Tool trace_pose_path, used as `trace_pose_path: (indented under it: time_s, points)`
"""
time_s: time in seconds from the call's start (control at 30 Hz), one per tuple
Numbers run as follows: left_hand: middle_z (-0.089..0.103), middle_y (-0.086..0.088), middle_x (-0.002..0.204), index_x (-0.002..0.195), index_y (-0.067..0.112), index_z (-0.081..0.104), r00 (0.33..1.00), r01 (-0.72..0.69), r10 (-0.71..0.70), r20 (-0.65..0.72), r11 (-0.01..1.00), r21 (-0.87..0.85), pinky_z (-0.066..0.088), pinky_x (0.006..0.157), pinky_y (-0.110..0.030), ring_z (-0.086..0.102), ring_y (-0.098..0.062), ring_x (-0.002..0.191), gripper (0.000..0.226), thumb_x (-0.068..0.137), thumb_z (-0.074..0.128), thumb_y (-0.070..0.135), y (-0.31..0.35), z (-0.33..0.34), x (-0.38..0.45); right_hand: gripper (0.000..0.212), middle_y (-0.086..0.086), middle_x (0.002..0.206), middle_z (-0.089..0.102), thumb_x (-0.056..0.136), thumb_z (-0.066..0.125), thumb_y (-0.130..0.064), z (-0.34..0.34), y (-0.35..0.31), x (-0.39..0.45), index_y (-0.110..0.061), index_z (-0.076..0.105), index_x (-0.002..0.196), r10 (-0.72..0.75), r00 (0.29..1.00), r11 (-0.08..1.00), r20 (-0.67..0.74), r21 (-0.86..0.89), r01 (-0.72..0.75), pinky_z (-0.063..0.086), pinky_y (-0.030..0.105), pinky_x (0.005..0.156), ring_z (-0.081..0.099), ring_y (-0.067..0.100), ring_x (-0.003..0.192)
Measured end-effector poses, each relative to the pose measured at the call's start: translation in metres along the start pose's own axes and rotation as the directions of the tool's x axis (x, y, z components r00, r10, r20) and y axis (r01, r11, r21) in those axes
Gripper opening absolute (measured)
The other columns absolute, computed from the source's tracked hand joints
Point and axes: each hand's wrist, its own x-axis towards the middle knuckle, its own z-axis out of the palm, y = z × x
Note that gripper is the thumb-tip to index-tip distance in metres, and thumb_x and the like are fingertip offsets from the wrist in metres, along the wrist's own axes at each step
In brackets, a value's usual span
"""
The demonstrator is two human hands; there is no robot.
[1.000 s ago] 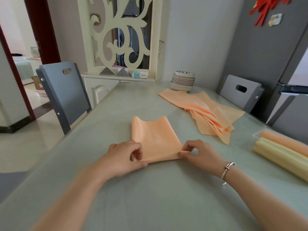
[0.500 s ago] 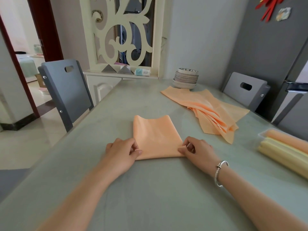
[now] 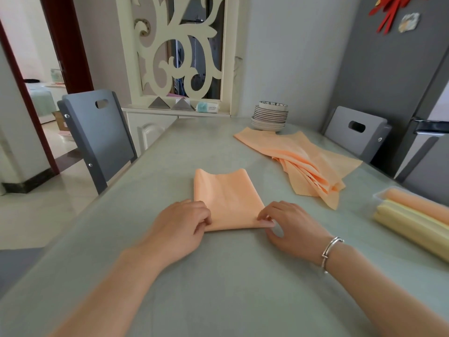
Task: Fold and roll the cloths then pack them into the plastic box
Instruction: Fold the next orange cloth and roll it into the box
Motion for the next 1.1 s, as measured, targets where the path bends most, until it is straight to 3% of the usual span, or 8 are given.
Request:
trace_pose_path:
  time_s: [0.13, 0.33, 0.43, 0.57, 0.67, 0.8, 0.97, 1.1]
  points:
    - [0.059, 0.018, 0.099, 0.091, 0.028, 0.062, 1.000, 0.025, -0.025, 0.018, 0.999, -0.025, 0.040, 0.073, -0.020, 0.054, -0.006, 0.091, 0.014, 0.080, 0.056, 0.033, 0.000, 0.001, -0.003, 0.023, -0.010, 0.105, 0.060, 0.086, 0.054, -0.019, 0.004, -0.002, 0.003, -0.025, 0.061, 0.106, 0.087, 0.996, 0.995, -0.017, 0.052, -0.086, 0.039, 0.024, 0.088, 0.051, 0.013, 0.101]
    - [0.059, 0.013, 0.084, 0.080, 0.023, 0.065, 0.983, 0.177, -0.183, -0.032, 0.977, -0.122, 0.045, 0.072, -0.027, 0.058, -0.009, 0.081, 0.004, 0.084, 0.064, 0.023, -0.005, 0.006, 0.001, 0.014, -0.004, 0.093, 0.059, 0.086, 0.056, -0.013, 0.013, 0.001, 0.009, -0.018, 0.065, 0.095, 0.347, 0.937, 0.909, -0.045, 0.261, -0.324, 0.043, 0.022, 0.077, 0.055, 0.015, 0.093]
    - [0.057, 0.011, 0.074, 0.077, 0.022, 0.065, 0.930, 0.349, -0.368, -0.008, 0.889, -0.297, 0.041, 0.066, -0.024, 0.056, -0.012, 0.074, 0.008, 0.084, 0.068, 0.024, -0.009, 0.009, 0.003, 0.003, -0.007, 0.081, 0.062, 0.085, 0.064, -0.021, 0.009, 0.003, 0.008, -0.019, 0.066, 0.087, 0.460, 0.888, 0.807, -0.017, 0.424, -0.410, 0.038, 0.008, 0.060, 0.054, 0.007, 0.075]
    - [0.056, 0.008, 0.065, 0.072, 0.021, 0.061, 0.857, 0.484, -0.511, 0.069, 0.751, -0.450, 0.033, 0.054, -0.021, 0.050, -0.011, 0.061, 0.016, 0.085, 0.067, 0.028, -0.013, 0.014, 0.005, 0.010, -0.007, 0.076, 0.061, 0.082, 0.070, -0.025, 0.011, 0.006, 0.010, -0.019, 0.062, 0.080, 0.542, 0.839, 0.661, 0.058, 0.588, -0.467, 0.035, 0.013, 0.057, 0.050, 0.005, 0.066]
    - [0.056, 0.007, 0.065, 0.079, 0.016, 0.059, 0.813, 0.530, -0.579, 0.056, 0.698, -0.482, 0.034, 0.056, -0.024, 0.052, -0.012, 0.063, 0.014, 0.084, 0.068, 0.025, -0.010, 0.020, 0.010, 0.013, -0.007, 0.076, 0.059, 0.083, 0.068, -0.028, 0.014, 0.005, 0.014, -0.017, 0.061, 0.083, 0.557, 0.829, 0.675, 0.059, 0.549, -0.492, 0.035, 0.017, 0.059, 0.050, 0.005, 0.069]
    - [0.051, 0.009, 0.060, 0.081, 0.024, 0.051, 0.812, 0.540, -0.583, 0.020, 0.738, -0.405, 0.033, 0.057, -0.030, 0.051, -0.013, 0.061, 0.017, 0.083, 0.068, 0.027, -0.010, 0.024, 0.009, 0.017, -0.009, 0.073, 0.054, 0.088, 0.059, -0.036, 0.019, 0.000, 0.016, -0.023, 0.048, 0.092, 0.517, 0.855, 0.792, 0.035, 0.358, -0.494, 0.034, 0.028, 0.069, 0.046, 0.013, 0.086]
    - [0.049, 0.010, 0.080, 0.084, 0.023, 0.059, 0.925, 0.331, -0.353, -0.138, 0.930, -0.159, 0.042, 0.073, -0.034, 0.050, -0.017, 0.080, 0.010, 0.083, 0.068, 0.018, -0.004, 0.021, 0.009, 0.012, -0.010, 0.098, 0.047, 0.092, 0.052, -0.031, 0.015, -0.002, 0.017, -0.026, 0.051, 0.103, 0.265, 0.955, 0.964, -0.134, 0.049, -0.261, 0.034, 0.027, 0.081, 0.041, 0.016, 0.096]
    - [0.056, 0.010, 0.084, 0.081, 0.020, 0.067, 0.972, 0.170, -0.173, -0.159, 0.985, -0.035, 0.040, 0.071, -0.031, 0.055, -0.018, 0.083, 0.007, 0.086, 0.063, 0.017, -0.001, 0.016, 0.008, 0.016, -0.004, 0.093, 0.060, 0.083, 0.058, -0.011, 0.017, -0.005, 0.013, -0.021, 0.064, 0.094, 0.084, 0.988, 0.993, -0.126, -0.072, -0.093, 0.039, 0.029, 0.077, 0.057, 0.024, 0.090]
